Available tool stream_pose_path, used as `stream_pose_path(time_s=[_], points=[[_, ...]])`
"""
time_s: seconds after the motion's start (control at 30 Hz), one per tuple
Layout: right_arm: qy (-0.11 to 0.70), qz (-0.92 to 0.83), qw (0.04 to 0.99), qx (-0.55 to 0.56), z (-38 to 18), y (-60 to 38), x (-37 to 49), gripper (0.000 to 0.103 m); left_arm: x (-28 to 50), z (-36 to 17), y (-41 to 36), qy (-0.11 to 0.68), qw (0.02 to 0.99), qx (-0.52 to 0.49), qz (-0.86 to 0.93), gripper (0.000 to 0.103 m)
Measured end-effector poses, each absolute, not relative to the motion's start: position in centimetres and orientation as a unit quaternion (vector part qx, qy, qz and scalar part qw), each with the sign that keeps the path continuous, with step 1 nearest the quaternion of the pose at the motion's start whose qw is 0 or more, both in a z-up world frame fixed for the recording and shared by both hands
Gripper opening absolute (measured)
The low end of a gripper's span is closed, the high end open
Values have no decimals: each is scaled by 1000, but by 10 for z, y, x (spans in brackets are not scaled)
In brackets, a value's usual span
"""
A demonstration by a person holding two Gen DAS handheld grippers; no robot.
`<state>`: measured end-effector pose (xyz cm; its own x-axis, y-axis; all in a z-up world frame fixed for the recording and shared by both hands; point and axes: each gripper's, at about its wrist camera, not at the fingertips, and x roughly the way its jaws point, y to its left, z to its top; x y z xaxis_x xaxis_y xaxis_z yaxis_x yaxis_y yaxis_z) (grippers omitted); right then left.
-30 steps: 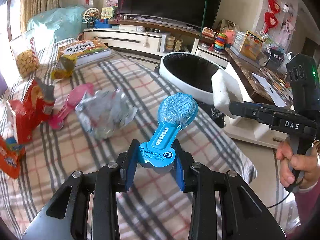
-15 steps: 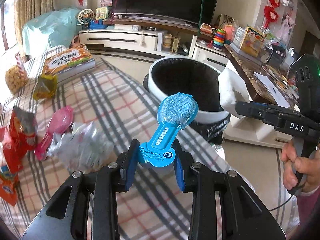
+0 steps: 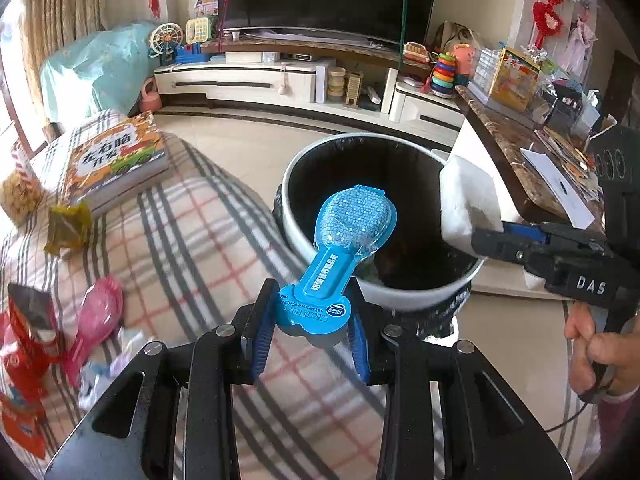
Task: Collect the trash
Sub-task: 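Carry the scoop and sponge over the bin and open both tools, then move both tools back over the table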
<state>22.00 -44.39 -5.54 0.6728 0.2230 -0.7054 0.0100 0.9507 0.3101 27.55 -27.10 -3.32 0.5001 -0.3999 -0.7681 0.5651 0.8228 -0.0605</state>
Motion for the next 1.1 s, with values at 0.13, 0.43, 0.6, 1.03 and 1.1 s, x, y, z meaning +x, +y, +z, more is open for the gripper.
stream_pose_path(time_s=[0.13,0.43,0.6,1.03,1.1], points=[[408,59,900,142,-58,-449,228,40,283,-33,-286,413,859,113,-280,32],[419,58,897,128,-61,-457,244,42,299,-40,-306,422,854,122,-278,32],[426,55,894,123,-64,-461,249,44,304,-42,-310,427,852,119,-279,33],[422,47,897,121,-56,-462,248,64,302,-41,-311,423,858,115,-268,65],[420,45,898,122,-55,-460,244,65,299,-40,-305,424,859,107,-267,65]])
